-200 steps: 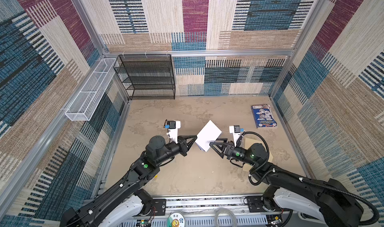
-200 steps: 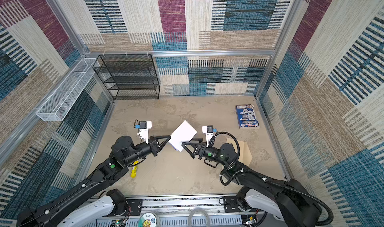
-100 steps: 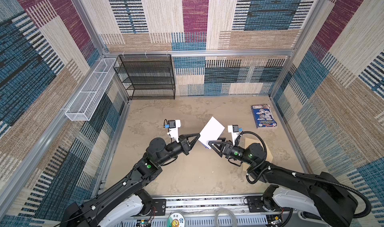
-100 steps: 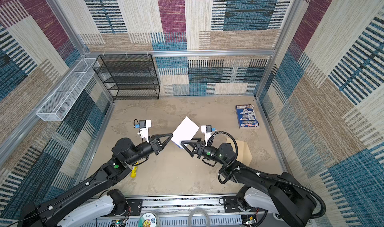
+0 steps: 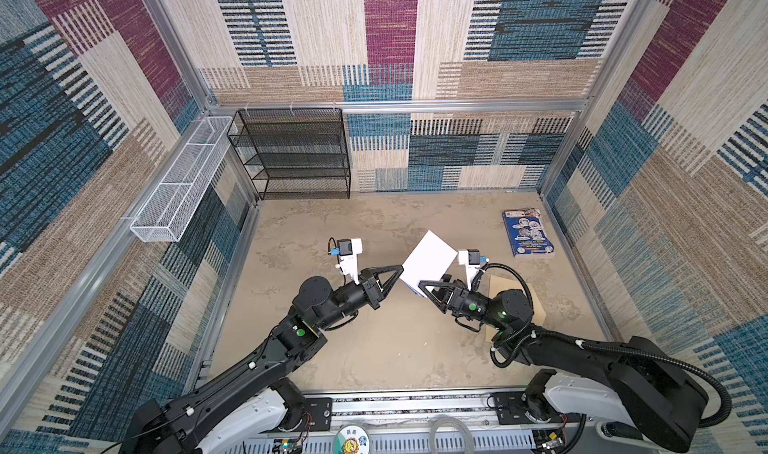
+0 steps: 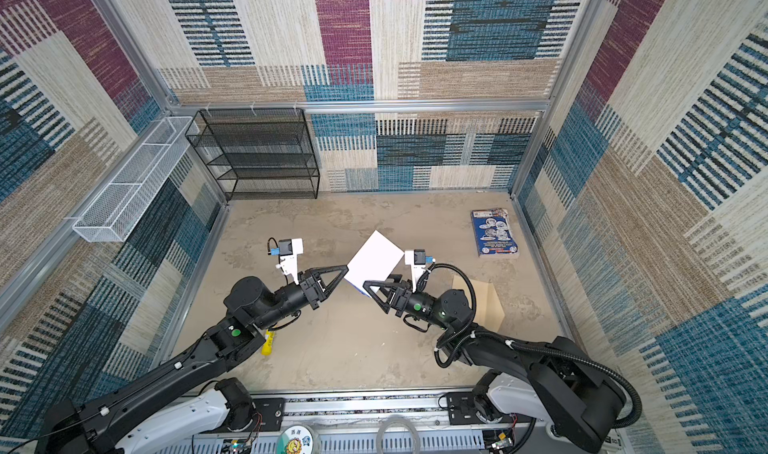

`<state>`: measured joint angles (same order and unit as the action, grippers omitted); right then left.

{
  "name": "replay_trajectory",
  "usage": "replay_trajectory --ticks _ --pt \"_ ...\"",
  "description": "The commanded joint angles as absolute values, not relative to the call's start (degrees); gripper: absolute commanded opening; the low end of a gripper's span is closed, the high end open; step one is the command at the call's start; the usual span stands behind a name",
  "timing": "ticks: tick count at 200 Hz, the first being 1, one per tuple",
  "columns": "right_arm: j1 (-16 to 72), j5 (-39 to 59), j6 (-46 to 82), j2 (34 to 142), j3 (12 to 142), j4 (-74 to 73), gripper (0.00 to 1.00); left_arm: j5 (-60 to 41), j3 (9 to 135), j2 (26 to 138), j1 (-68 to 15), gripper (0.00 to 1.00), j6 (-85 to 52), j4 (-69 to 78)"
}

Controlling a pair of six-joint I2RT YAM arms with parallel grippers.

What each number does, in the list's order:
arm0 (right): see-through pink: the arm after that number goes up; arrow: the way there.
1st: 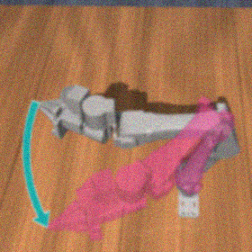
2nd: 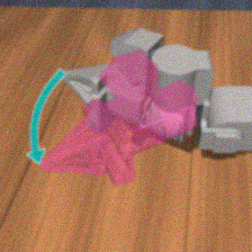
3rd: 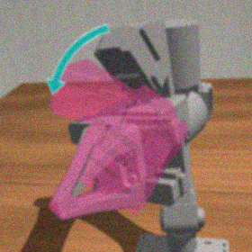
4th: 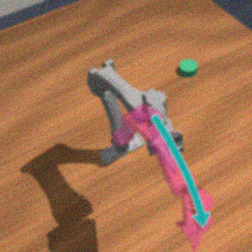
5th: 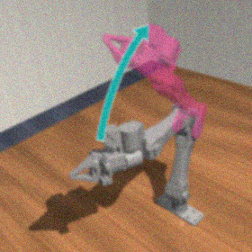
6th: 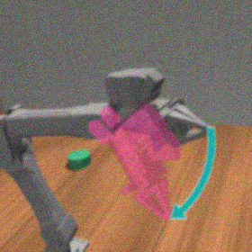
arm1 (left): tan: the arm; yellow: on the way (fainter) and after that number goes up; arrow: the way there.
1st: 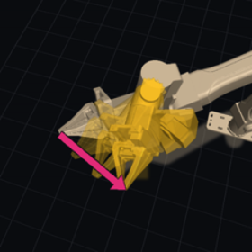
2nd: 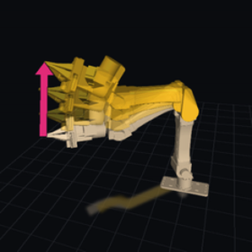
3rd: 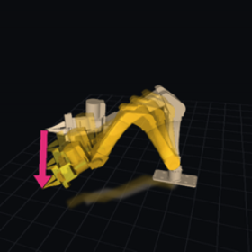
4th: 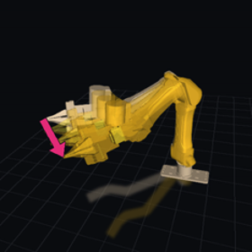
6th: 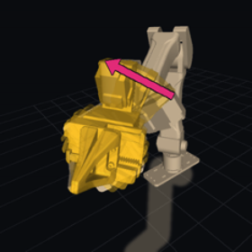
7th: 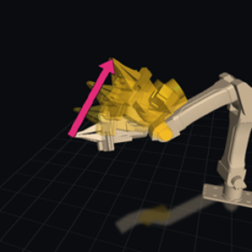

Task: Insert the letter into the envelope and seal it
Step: 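Hold the letter up with the left gripper while the right gripper grasps its free edge, then open the left gripper and carry the letter with the right gripper toward the envelope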

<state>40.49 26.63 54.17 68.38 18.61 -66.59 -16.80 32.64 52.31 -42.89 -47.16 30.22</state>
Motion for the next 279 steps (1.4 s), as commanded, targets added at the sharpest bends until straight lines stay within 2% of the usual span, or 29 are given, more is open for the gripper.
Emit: replay_trajectory --ticks 1,16,46,74,83,91,99,109,113,133,137,140,198,279 --pt "40.52 28.04 55.01 67.99 19.07 -71.37 0.67 -16.40 32.17 52.42 -42.98 0.00 -48.25 33.79" --pt "40.52 28.03 54.93 66.90 18.98 -70.99 0.51 -16.04 31.71 52.53 -43.02 0.00 -48.41 33.98" --pt "40.51 27.94 54.14 64.36 19.16 -67.45 0.32 -15.17 30.74 52.81 -43.07 0.00 -48.06 34.06" --pt "40.52 26.84 53.03 61.83 19.88 -61.24 0.06 -14.81 30.74 53.01 -43.07 0.00 -46.82 31.66" --pt "40.52 26.42 52.22 60.88 20.56 -58.24 0.00 -14.46 30.97 53.00 -43.07 0.00 -46.03 29.61" --pt "40.53 26.13 51.50 60.13 21.02 -55.83 0.00 -13.42 31.32 52.75 -43.07 0.00 -45.54 27.04" --pt "40.53 25.55 50.95 59.29 21.33 -53.55 0.00 -12.07 31.90 52.49 -43.07 0.13 -45.12 23.83" --pt "40.52 24.55 50.19 57.88 21.77 -49.96 0.00 -10.38 33.07 51.86 -43.07 0.39 -44.46 18.74" --pt "40.51 24.11 49.71 57.29 22.00 -48.10 0.00 -9.67 33.80 51.65 -43.07 0.46 -44.28 16.49" --pt "40.52 21.58 47.44 53.68 22.92 -39.79 0.00 -5.98 36.48 50.63 -43.07 0.64 -41.65 7.06" --pt "40.53 20.89 46.85 53.00 23.21 -37.76 0.00 -5.36 36.78 50.54 -43.07 0.94 -41.31 5.88" --pt "40.52 20.41 46.38 52.33 23.51 -36.47 0.00 -4.76 37.04 50.47 -43.07 1.00 -41.08 5.13" --pt "40.26 7.34 40.41 46.20 32.86 -1.55 0.00 -1.65 46.85 54.31 -42.98 1.00 -31.33 -12.91" --pt "35.16 -0.76 36.99 43.10 36.54 17.00 0.00 0.47 49.51 58.57 -42.98 1.00 -20.98 -15.65"
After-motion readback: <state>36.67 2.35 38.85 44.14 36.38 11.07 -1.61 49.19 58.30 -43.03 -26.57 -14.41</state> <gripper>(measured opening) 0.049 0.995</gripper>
